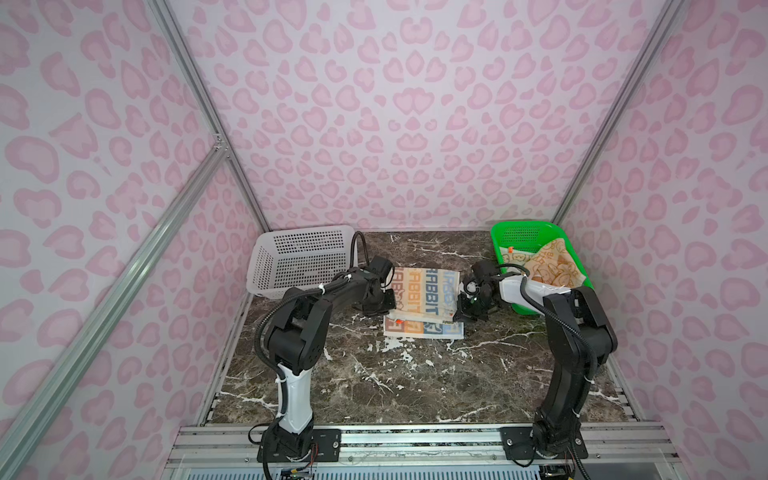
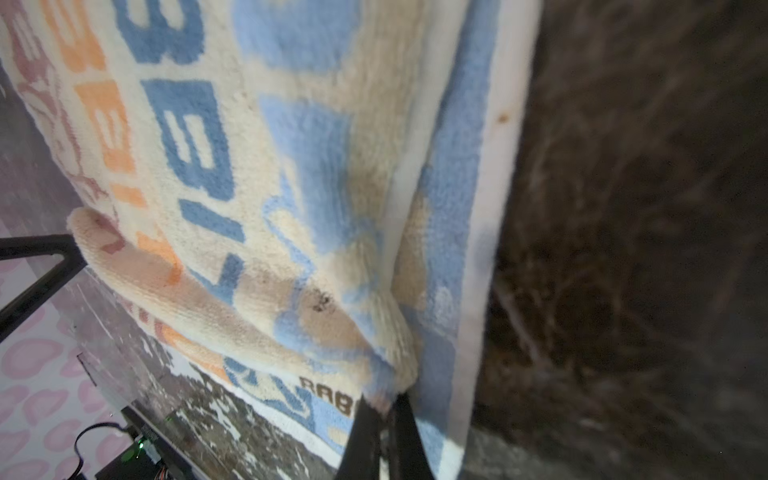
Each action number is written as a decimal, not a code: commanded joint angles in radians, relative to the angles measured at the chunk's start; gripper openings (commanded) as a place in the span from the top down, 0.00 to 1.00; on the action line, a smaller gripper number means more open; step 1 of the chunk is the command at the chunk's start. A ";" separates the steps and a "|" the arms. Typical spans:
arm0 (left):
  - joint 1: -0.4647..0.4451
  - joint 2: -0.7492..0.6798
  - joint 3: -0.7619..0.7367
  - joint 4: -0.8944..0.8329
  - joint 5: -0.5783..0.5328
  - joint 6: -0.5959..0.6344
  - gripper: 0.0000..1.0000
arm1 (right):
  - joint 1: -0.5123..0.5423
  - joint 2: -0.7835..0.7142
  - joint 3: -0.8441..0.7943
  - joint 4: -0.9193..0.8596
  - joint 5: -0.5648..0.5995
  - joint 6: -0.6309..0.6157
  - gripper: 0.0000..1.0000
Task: Fold and stack the towels
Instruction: 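Fold the towel's far edge toward the robot with both grippers, then press the folded edge down with both grippers and release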
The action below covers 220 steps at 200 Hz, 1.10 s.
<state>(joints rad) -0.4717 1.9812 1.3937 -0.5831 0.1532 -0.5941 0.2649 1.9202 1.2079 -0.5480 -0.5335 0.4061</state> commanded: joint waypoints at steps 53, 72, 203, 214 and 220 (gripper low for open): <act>0.017 -0.113 0.079 -0.094 0.007 0.053 0.97 | -0.008 -0.078 0.126 -0.131 0.035 -0.043 1.00; 0.018 -0.152 0.044 -0.089 0.016 0.045 0.97 | -0.004 -0.110 0.101 -0.143 0.042 -0.048 1.00; -0.031 -0.154 -0.186 0.006 0.028 0.017 0.97 | 0.029 -0.115 -0.105 -0.056 0.090 -0.042 1.00; -0.033 -0.147 -0.188 0.008 0.028 0.020 0.97 | 0.029 -0.110 -0.105 -0.056 0.095 -0.043 1.00; -0.033 -0.140 -0.188 0.006 0.029 0.023 0.97 | 0.030 -0.108 -0.106 -0.055 0.099 -0.045 1.00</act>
<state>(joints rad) -0.5049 1.8221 1.2102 -0.5838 0.2050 -0.5751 0.2939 1.7973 1.1000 -0.5961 -0.4839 0.3664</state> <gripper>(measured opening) 0.061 0.052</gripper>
